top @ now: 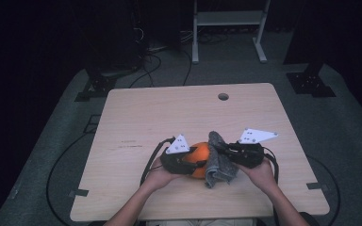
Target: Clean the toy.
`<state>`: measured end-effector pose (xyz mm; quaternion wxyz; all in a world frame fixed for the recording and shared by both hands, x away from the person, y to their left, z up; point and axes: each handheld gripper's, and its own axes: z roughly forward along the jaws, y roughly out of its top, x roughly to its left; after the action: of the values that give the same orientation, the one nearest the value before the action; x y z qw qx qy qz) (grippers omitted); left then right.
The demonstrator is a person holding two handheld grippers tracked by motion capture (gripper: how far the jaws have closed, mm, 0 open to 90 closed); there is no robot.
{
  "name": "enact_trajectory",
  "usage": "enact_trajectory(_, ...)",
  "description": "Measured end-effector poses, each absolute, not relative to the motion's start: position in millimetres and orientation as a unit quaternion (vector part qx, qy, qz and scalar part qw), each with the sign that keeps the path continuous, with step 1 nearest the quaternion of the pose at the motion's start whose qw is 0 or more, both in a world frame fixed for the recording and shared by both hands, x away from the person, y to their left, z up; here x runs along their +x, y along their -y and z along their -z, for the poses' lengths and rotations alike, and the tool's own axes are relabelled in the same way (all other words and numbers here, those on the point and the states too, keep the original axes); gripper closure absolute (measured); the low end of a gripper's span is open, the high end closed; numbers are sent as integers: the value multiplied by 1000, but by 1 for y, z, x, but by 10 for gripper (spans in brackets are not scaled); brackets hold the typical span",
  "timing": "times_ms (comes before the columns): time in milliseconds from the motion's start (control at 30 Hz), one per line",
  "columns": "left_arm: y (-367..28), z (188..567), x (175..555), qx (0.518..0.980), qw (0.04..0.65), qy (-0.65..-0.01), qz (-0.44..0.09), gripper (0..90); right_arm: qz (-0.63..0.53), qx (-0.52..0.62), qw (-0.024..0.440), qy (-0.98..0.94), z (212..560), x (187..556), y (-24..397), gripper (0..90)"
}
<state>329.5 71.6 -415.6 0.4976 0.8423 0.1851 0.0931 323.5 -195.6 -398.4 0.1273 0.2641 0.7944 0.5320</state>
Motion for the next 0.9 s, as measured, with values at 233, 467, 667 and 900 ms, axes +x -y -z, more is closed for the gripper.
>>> enact_trajectory(233, -68, 417, 329, 843, 498, -182, -88, 410, -516, 288, 125, -797, 408, 322, 211, 821)
enact_trajectory(467, -62, 418, 326, 845, 497, -178, -84, 386, -542, 244, 124, -795, 392, 310, 191, 819)
enact_trajectory(667, -77, 412, 335, 827, 529, -183, -53, 209, -533, 260, 115, -797, 403, 313, 198, 820)
enact_trajectory(900, -77, 426, 343, 840, 507, -189, -36, 249, -528, 275, 110, -796, 410, 313, 214, 818)
